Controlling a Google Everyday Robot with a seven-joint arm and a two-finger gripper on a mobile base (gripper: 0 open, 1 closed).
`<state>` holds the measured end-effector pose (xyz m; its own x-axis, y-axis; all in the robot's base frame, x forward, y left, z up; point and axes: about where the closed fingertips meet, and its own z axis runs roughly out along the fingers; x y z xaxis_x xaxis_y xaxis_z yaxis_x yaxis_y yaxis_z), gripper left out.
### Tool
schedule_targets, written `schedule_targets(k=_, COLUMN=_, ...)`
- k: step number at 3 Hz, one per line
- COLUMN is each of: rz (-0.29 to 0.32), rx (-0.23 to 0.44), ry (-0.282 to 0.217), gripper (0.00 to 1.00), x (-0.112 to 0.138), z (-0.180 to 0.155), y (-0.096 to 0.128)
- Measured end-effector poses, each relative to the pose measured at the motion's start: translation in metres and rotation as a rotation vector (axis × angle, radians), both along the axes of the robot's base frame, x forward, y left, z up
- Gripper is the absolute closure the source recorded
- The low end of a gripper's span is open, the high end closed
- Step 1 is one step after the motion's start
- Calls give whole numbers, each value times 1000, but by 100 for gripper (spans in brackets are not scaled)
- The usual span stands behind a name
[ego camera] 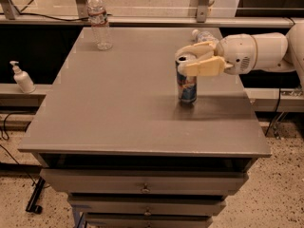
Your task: Place redbull can upright
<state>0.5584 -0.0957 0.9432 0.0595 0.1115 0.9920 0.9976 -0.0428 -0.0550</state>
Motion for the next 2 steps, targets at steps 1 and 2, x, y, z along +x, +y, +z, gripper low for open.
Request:
schedule_targets(k=1, rz=21, rx=1, ry=6, gripper=83, x=-2, z=-6, y=-4)
schedule_targets(k=2, rz=32, rx=3, ry=9, gripper=59, x=-5, z=-9, y=-8)
